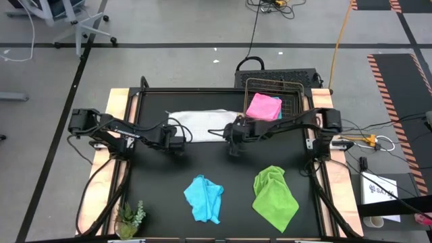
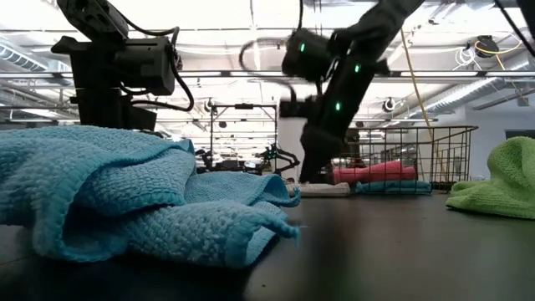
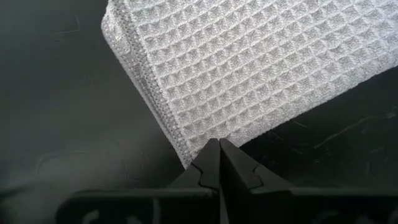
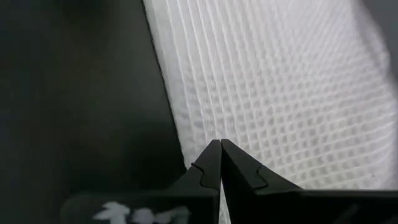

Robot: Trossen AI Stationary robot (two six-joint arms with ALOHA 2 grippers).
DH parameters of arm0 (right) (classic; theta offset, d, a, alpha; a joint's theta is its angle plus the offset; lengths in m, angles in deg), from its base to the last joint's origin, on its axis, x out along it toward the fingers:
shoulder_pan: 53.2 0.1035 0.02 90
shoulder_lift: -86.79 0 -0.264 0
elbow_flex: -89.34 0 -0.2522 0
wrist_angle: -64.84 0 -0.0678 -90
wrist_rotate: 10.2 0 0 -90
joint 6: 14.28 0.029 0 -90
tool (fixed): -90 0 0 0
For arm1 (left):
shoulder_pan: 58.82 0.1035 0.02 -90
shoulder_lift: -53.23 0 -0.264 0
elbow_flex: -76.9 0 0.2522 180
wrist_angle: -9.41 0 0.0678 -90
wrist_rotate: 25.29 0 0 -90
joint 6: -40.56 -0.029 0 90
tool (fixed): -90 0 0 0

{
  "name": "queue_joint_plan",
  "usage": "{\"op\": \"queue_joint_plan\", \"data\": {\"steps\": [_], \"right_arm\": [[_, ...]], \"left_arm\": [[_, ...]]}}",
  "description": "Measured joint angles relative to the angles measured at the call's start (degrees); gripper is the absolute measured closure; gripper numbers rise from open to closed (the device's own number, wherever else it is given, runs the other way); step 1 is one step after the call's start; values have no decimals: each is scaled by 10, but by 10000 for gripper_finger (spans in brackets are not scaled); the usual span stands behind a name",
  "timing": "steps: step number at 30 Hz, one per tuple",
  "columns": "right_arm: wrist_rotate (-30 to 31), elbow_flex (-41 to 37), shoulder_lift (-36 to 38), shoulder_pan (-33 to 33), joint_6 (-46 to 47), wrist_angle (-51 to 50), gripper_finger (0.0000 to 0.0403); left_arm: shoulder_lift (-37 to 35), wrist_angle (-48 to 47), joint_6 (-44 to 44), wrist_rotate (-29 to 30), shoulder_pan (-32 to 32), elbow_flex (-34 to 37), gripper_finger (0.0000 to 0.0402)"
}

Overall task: Fold microfiber towels
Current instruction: Fold the gray towel

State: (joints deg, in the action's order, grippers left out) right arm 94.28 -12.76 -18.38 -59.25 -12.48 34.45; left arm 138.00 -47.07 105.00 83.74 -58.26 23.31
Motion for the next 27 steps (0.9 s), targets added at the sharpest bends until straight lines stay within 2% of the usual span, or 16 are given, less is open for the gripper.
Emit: {"op": "queue_joint_plan", "data": {"steps": [5, 12, 21, 27], "right_arm": [[-23, 2, -33, 0, 4, 5, 403], [-39, 2, -33, 13, 7, 4, 403], [-86, 1, -26, 50, 27, -29, 403], [-94, 1, -22, 91, 37, -40, 403]], "left_arm": [[0, 0, 1, 0, 0, 0, 389], [0, -3, 1, -26, -6, 0, 396], [0, -7, 29, -64, -47, 0, 395], [0, -7, 66, -76, -80, -1, 397]]}}
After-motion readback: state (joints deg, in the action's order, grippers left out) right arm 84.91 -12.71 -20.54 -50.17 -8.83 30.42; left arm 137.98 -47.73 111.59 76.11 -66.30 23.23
